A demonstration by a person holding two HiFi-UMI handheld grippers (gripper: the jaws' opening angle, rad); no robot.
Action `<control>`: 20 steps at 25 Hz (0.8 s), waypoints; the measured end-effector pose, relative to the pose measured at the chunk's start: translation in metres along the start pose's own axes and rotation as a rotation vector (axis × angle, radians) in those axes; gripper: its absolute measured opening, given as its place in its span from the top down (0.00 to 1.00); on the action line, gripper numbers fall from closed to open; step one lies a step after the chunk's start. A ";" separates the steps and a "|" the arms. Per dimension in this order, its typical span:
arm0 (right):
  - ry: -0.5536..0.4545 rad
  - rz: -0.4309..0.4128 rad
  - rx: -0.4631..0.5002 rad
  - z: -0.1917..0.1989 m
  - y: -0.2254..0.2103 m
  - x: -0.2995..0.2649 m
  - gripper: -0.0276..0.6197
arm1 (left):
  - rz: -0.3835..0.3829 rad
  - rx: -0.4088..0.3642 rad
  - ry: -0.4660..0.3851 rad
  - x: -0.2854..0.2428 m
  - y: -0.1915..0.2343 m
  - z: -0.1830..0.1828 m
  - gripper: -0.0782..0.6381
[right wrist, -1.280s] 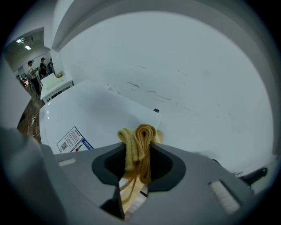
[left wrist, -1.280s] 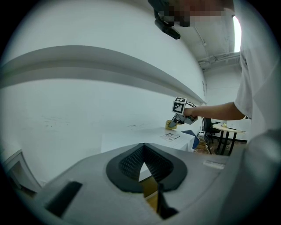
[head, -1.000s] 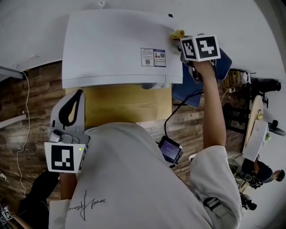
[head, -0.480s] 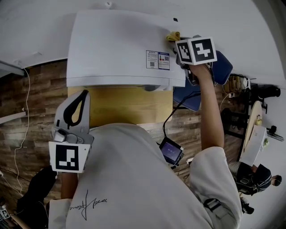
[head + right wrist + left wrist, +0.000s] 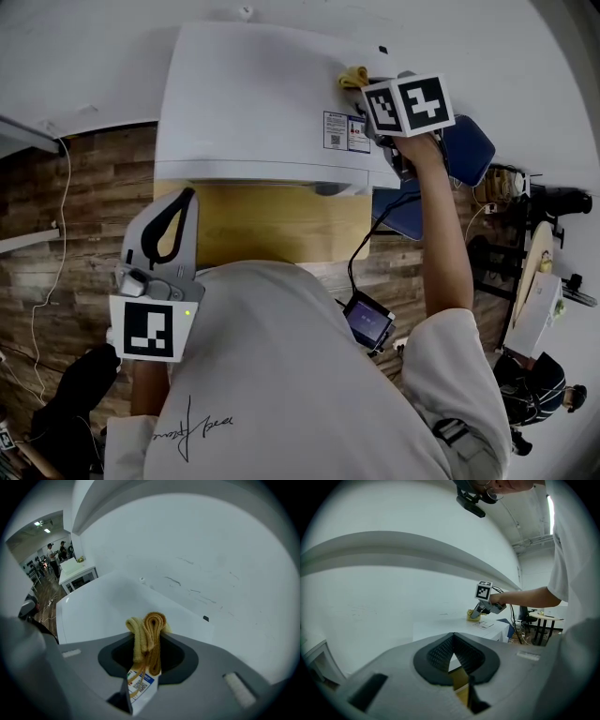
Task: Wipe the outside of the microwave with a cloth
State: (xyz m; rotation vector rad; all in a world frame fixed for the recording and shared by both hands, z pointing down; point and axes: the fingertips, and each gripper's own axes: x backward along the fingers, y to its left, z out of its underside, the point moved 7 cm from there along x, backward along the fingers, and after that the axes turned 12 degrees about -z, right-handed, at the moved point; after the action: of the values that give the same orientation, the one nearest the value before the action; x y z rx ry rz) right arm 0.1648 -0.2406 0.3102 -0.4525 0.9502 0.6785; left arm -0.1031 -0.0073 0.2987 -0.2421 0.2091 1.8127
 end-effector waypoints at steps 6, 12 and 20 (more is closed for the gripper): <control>-0.014 -0.076 0.041 -0.022 0.030 -0.016 0.77 | -0.017 0.007 -0.012 0.004 0.006 0.001 0.90; -0.029 -0.164 0.088 -0.046 0.066 -0.033 0.77 | -0.036 0.011 -0.007 0.009 0.011 0.002 0.90; -0.036 -0.231 0.155 -0.074 0.108 -0.052 0.77 | -0.066 0.025 -0.011 0.016 0.019 0.003 0.90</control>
State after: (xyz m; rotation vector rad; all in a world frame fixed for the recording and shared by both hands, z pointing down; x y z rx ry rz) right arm 0.0249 -0.2271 0.3101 -0.4038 0.8923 0.3995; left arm -0.1258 0.0040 0.2973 -0.2195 0.2137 1.7446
